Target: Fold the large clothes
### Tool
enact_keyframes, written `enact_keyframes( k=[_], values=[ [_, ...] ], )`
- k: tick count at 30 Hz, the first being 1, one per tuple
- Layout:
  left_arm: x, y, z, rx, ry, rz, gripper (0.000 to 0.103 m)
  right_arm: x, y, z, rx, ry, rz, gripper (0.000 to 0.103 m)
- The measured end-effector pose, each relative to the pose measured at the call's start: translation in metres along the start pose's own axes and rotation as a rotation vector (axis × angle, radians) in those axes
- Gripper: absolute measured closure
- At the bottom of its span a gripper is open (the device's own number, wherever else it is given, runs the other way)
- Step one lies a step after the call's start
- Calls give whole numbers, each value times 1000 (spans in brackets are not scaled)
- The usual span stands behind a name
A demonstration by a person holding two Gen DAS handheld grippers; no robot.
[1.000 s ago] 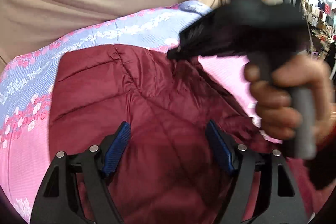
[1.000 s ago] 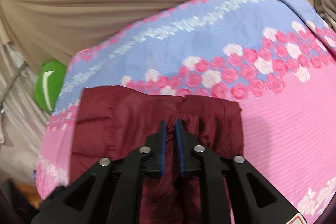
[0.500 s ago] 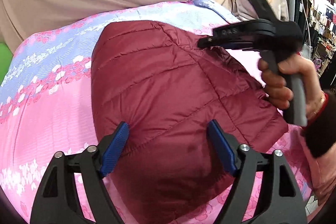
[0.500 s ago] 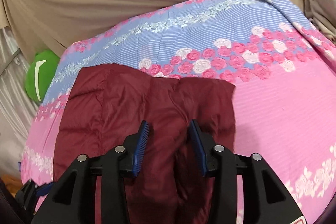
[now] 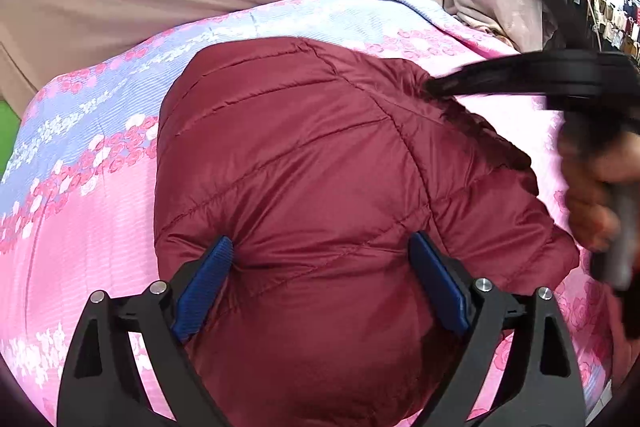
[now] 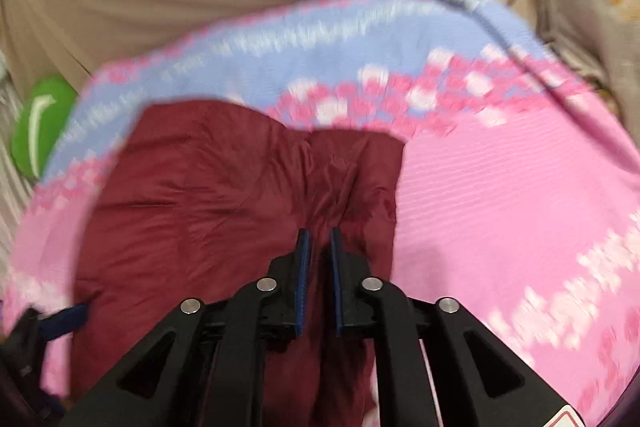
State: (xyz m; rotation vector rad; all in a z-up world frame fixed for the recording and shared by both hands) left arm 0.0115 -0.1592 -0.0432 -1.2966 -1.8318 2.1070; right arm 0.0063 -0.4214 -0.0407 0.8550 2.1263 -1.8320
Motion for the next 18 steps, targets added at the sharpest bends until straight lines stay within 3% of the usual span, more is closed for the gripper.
enact_keyframes(
  k=[4, 9, 12, 15, 18],
  values=[
    [-1, 1, -1, 3, -6, 1, 15, 49, -55, -8, -75, 10, 57, 93],
    [1, 2, 0, 6, -13, 3, 14, 110, -24, -7, -15, 2, -96, 94],
    [4, -6, -3, 22, -23, -2, 15, 122, -24, -3, -44, 57, -113, 93],
    [18, -29, -14, 77, -58, 18, 15, 129, -54, -8, -58, 55, -49, 91],
    [35, -35, -26, 100, -100, 4, 15, 144, -44, -11, -25, 17, -94, 91]
  ],
)
Point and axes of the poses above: each gripper's, at about its wrist camera, not at the fingertips, and y roughly the way its jaws point, z to its right, x to its underside, the point moved 5 cm from there along y, roughly the way its jaws point, and after that the axes turned 12 degrees about -z, right-handed, at the moved point
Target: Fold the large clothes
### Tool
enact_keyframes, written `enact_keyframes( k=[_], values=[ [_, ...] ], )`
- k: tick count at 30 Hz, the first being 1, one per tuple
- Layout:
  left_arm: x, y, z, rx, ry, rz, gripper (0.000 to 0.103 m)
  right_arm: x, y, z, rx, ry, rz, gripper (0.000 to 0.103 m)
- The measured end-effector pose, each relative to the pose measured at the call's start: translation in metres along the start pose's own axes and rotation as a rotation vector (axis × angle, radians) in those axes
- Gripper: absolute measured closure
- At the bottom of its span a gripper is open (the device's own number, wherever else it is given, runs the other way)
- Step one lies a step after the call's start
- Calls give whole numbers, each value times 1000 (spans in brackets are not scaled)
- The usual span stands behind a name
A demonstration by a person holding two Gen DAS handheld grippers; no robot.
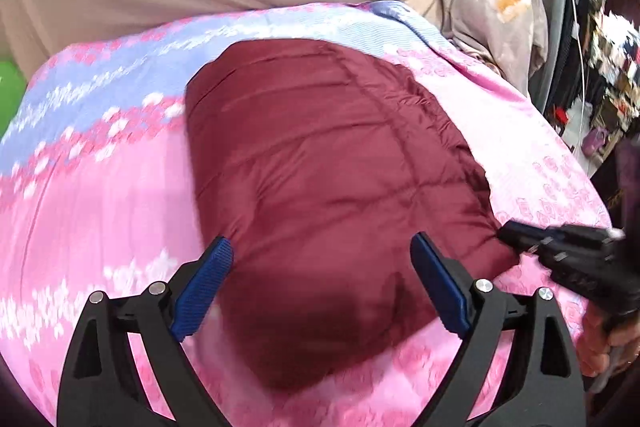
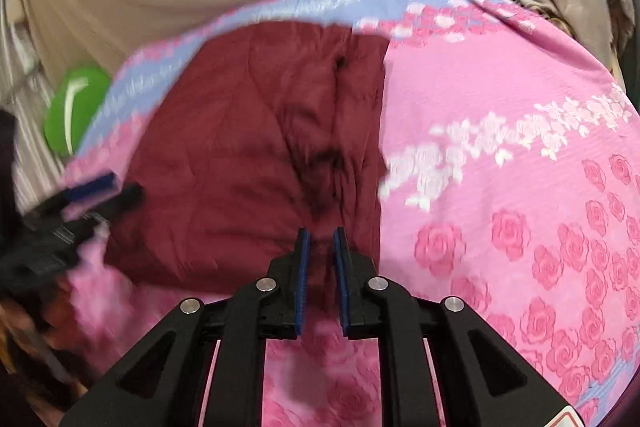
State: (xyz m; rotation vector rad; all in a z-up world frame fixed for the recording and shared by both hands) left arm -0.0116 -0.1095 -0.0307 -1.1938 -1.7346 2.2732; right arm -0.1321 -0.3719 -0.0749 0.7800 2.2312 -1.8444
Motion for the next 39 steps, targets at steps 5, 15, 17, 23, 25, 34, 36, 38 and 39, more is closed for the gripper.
enact_keyframes(
  k=[5, 15, 17, 23, 25, 34, 36, 38, 39],
  values=[
    [14, 28, -12, -10, -59, -76, 14, 9, 9, 8, -12, 64, -3, 89],
    [15, 27, -8, -32, -49, -60, 11, 10, 26, -22, -4, -6, -15, 88],
    [14, 24, -7, -37, -44, -51, 12, 7, 16, -20, -6, 19, -15, 86],
    [8, 13, -8, -26, -52, -30, 11, -9, -23, -16, 21, 39, 97, 50],
    [2, 2, -10, -32, -50, -1, 7, -18, -24, -10, 12, 62, 104, 39],
    [-36, 8, -46, 120, -133, -42, 5, -54, 23, 21, -160, 222, -24, 32],
    [-41, 26, -55, 161, -175, -93, 5, -59, 32, 21, -189, 231, -44, 32],
    [-42, 40, -57, 203, -201, -136, 5, -62, 40, 21, -216, 237, -64, 31],
    [-43, 49, -56, 237, -207, -160, 5, -63, 44, 21, -231, 239, -73, 30]
  ],
)
Point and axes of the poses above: each gripper's, at about its wrist camera, not at the fingertips, and y roughly the way its jaws point, z to its right, x to its underside, the point moved 5 cm from there along y, roughly the way its jaws point, and after that the axes turned 12 degrees about -z, right-handed, at the moved point
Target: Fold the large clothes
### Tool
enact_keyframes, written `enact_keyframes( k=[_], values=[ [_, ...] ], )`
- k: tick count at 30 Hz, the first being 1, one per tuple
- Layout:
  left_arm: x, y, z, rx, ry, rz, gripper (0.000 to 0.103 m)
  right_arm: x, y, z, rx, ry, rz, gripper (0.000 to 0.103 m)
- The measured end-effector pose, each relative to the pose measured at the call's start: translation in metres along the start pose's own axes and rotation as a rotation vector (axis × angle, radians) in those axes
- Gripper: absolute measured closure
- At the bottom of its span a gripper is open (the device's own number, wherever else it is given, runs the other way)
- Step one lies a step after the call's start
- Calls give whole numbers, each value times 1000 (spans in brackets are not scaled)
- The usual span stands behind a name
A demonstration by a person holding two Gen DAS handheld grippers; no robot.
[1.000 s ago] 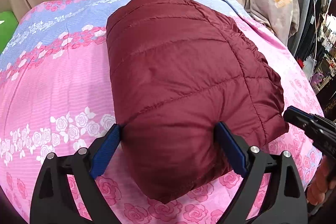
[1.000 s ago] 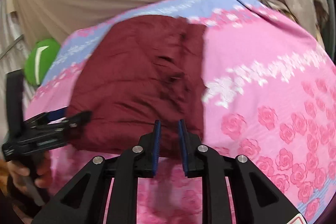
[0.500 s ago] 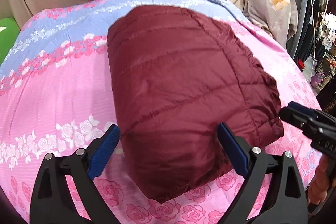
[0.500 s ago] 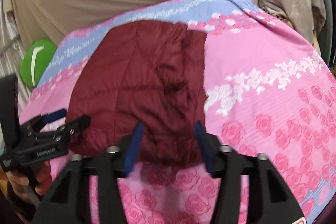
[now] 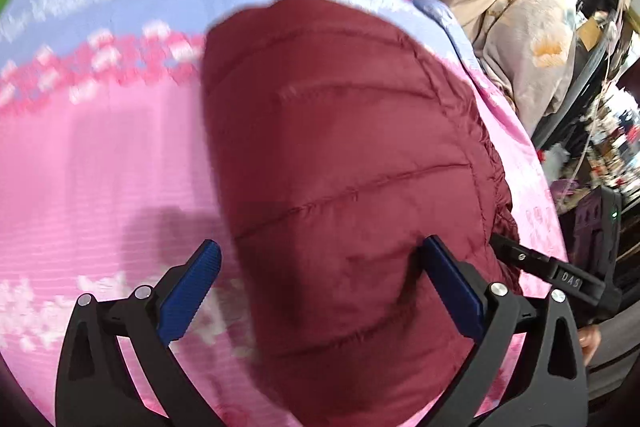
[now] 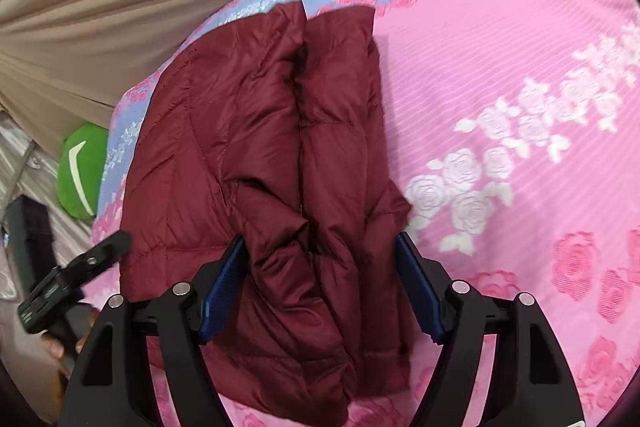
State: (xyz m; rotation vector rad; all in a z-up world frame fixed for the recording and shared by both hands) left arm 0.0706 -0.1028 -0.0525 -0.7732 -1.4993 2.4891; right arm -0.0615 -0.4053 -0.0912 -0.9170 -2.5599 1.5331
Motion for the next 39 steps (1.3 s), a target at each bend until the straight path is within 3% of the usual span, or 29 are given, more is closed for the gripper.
enact_keyframes(
  k=[2, 8, 18, 23, 26, 28, 30, 34, 39],
  values=[
    [-2, 11, 4, 28, -5, -30, 5, -3, 6, -2, -5, 2, -9, 27],
    [-6, 21, 22, -90, 47, -13, 5, -13, 18, -8, -12, -3, -27, 23],
    [-16, 28, 29, -177, 136, -3, 5, -21, 32, -30, 50, -49, -17, 21],
    [-19, 31, 31, -188, 156, 0, 5, -21, 38, -42, 70, -57, 1, 31],
    [-20, 29, 34, -190, 178, -8, 14, -19, 41, -53, 59, -61, 5, 51],
    [-22, 23, 35, -175, 187, -2, 30, -14, 36, -62, 34, -54, 18, 74],
    [-27, 12, 36, -144, 199, 18, 45, -12, 27, -69, 19, -59, 42, 83],
    [-36, -20, 43, -51, 246, 81, 68, -8, -2, -96, 0, -97, 122, 88],
    [-48, -82, 57, 10, 327, 225, 73, -5, -52, -152, -5, -214, 280, 89]
  ],
)
Point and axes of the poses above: each gripper's, at about its wrist camera, not at the fingertips, and y roughly the way its jaws point, z to its right, x to its underside, the point moved 5 cm from there along y, roughly the way its jaws point, and after that the axes turned 12 degrees about -z, right-handed, at the moved point
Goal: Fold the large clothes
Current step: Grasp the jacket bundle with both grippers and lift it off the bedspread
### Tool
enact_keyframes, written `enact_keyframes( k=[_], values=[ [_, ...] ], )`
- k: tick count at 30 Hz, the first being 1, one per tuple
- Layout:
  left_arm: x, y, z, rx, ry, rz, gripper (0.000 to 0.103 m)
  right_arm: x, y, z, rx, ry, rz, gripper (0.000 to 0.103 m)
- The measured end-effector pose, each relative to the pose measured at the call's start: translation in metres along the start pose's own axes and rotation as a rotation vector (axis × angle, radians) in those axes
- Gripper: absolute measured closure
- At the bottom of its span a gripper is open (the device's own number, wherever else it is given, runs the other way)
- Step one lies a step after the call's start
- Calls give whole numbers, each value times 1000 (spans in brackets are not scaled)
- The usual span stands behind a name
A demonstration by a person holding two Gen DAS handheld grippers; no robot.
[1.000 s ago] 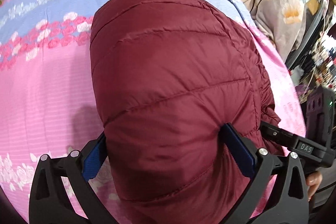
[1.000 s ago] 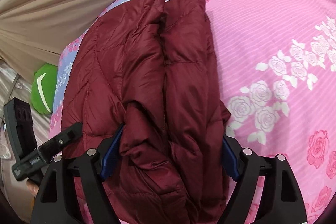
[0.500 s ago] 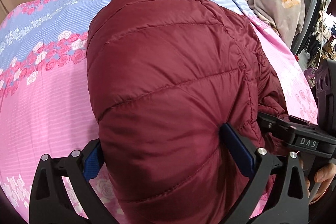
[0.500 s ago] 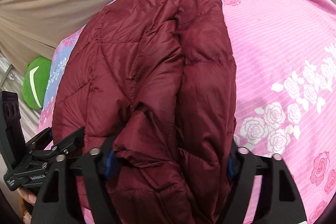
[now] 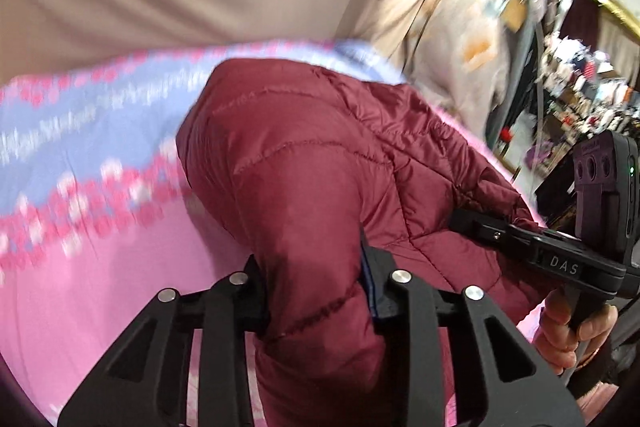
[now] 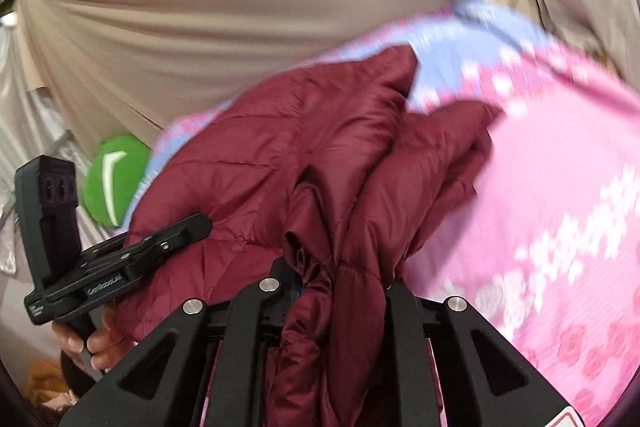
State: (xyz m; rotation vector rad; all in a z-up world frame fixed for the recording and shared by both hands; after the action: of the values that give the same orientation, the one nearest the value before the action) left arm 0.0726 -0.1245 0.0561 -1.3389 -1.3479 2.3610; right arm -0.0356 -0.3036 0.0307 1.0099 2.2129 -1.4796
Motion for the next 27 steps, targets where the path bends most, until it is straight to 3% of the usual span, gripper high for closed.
enact_keyframes(
  k=[7, 16, 22, 27],
  values=[
    [-33, -98, -9, -68, 93, 284, 73, -41, -60, -84, -51, -194, 272, 89],
    [-60, -192, -67, -241, 114, 546, 73, -107, -52, -195, -200, -366, 457, 89],
    [-68, -214, -111, -325, 100, 630, 72, -141, -13, -248, -269, -425, 490, 89],
    [-70, -183, -171, -347, 21, 589, 72, -164, 55, -252, -277, -408, 409, 88]
  ],
)
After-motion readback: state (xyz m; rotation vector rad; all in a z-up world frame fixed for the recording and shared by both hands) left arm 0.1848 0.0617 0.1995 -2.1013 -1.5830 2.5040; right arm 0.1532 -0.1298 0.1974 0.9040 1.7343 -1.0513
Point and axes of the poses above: each gripper's, at about its wrist camera, not at the fingertips, and y roughly the way its jaws point, z to its right, x to its underside, the point moved 5 cm from there along y, roughly the way its jaws point, and after that the axes turned 12 degrees about -z, right-handed, at the moved point
